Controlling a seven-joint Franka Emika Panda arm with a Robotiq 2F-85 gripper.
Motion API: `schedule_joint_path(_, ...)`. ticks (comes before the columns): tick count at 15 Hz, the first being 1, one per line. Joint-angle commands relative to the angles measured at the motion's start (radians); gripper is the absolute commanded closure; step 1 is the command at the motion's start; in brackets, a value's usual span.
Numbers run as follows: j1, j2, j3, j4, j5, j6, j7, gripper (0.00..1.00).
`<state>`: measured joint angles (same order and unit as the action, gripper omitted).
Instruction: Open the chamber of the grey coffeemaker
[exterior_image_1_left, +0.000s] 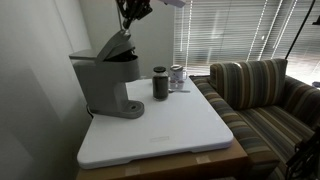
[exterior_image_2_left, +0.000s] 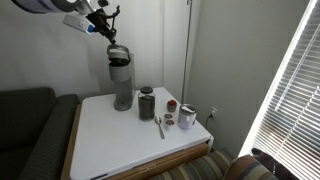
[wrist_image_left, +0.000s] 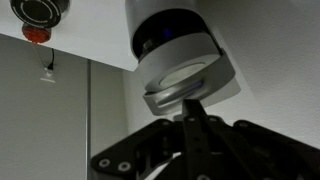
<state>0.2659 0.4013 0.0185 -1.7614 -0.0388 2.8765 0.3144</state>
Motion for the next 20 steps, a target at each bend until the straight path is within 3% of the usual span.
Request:
schedule_joint_path(1,-0.011,0.024,0.007,0.049,0.004,-0.017,-0.032,1.00)
schedule_joint_path(16,0.005,-0.024,-0.022,0.020,-0.019,-0.022,-0.010,1.00)
schedule_joint_path(17,-0.009,-0.033,-0.004,0.014,-0.005,-0.033,-0.035,0.74)
schedule_joint_path(18,-0.015,-0.045,0.003,0.006,0.000,-0.044,-0.043,0.72)
schedule_joint_path(20,-0.016,-0.082,0.003,-0.021,-0.004,-0.064,-0.048,0.59)
